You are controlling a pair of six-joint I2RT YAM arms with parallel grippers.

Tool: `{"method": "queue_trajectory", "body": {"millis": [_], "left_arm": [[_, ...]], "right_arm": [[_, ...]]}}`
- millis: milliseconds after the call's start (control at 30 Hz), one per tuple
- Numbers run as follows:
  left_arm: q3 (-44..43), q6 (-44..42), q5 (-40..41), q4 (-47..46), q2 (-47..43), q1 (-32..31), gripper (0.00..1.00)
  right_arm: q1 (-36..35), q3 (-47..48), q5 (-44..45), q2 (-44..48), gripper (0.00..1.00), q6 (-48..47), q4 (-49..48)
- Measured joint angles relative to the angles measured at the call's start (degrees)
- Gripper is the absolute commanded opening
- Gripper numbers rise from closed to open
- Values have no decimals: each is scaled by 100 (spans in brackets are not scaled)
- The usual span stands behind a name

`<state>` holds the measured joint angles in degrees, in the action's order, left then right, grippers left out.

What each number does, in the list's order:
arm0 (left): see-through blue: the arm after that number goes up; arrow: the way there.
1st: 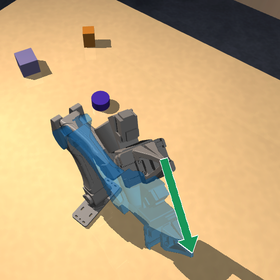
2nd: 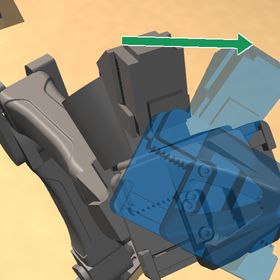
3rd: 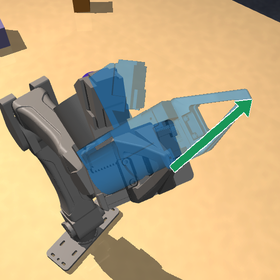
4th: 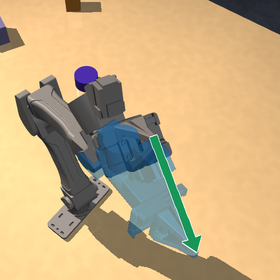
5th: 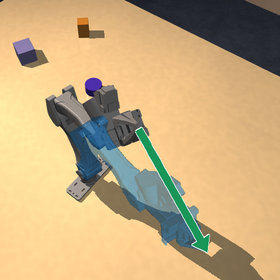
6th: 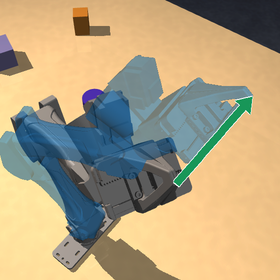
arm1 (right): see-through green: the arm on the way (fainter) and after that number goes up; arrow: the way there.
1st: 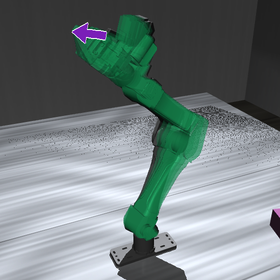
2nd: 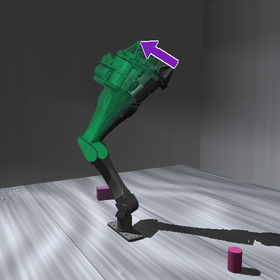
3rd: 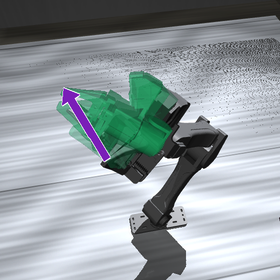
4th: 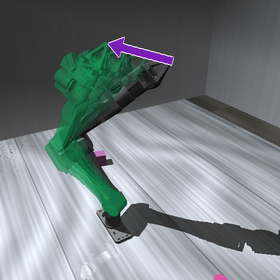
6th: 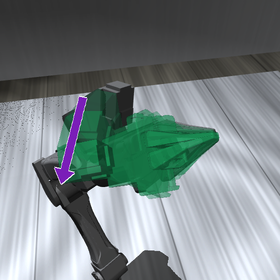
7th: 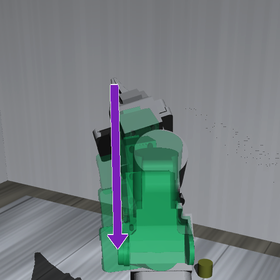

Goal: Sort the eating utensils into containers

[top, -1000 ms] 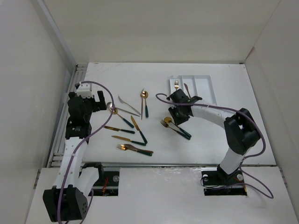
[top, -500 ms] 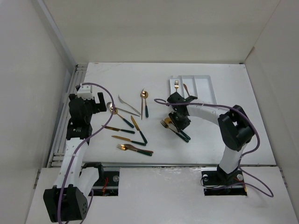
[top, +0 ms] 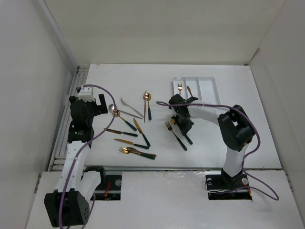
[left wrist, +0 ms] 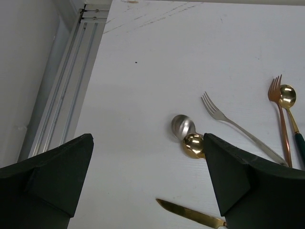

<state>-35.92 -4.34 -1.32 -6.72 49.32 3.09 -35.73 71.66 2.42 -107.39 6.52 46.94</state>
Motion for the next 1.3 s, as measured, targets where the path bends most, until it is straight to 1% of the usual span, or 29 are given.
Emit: {"method": "queue_trajectory", "body": {"millis": [300, 400, 467, 533, 633, 733, 833, 967, 1100, 1200, 1300], "left_arm": [[197, -9, 105, -44, -55, 0, 100], [238, -9, 142, -70, -74, 0, 100], [247, -9, 146, -72, -76, 0, 100], [249, -9, 153, -72, -76, 4, 100], [249, -11, 164, -68, -76, 37, 100], [249, -15, 232, -66, -74, 39, 100], [247, -17, 341, -68, -55, 39, 100], [216, -52, 374, -4, 105, 39, 100], [144, -120, 232, 144, 323, 39, 100], [81, -192, 109, 210, 476, 39, 100], [50, -243, 20, 236, 549, 39, 100]], "right_arm": [[-50, 245, 87, 68, 0, -365, 83], [-57, 673, 55, 299, 0, -538, 155], [72, 1102, -52, 490, 0, -555, 125], [426, 1528, -175, 675, 0, -542, -15], [1191, 2050, -155, 761, 0, -525, -282], [1996, 2503, -57, 485, 0, -564, -420], [2586, 2852, 144, -109, 0, -634, -404], [2983, 2977, 310, -848, 0, -671, -393], [3169, 3010, 295, -1335, 0, -699, -365], [3200, 3010, 225, -1497, 5, -739, -391], [3191, 3010, 188, -1556, 27, -767, -422]]}}
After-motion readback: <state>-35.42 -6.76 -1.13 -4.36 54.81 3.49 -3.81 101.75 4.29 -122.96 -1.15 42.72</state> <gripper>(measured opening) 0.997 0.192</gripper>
